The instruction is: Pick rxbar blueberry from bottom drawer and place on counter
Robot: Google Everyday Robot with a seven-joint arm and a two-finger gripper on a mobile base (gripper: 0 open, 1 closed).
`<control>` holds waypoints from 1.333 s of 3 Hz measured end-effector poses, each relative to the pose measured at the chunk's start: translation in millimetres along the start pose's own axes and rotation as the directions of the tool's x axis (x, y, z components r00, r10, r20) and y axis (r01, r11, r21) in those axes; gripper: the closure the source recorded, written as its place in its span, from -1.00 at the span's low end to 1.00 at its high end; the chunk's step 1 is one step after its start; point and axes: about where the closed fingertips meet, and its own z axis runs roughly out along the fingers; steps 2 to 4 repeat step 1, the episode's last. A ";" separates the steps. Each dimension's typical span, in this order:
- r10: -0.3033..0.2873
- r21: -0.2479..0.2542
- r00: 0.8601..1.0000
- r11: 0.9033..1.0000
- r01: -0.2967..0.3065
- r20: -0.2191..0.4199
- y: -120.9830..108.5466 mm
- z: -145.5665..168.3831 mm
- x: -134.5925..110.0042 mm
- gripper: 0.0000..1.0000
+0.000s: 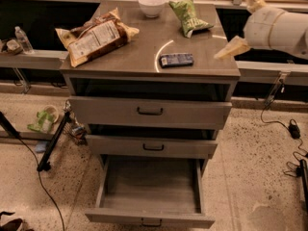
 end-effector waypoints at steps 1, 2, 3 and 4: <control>-0.004 -0.001 1.000 1.000 0.004 0.007 -1.1 5.0 -1.7 -1.00; -0.004 -0.001 1.000 1.000 0.004 0.007 -1.1 5.0 -1.7 -1.00; -0.004 -0.001 1.000 1.000 0.004 0.007 -1.1 5.0 -1.7 -1.00; -0.004 -0.001 1.000 1.000 0.004 0.007 -1.1 5.0 -1.7 -1.00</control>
Offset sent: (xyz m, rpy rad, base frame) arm 0.0000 0.0000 0.0000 0.0000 0.0000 0.0000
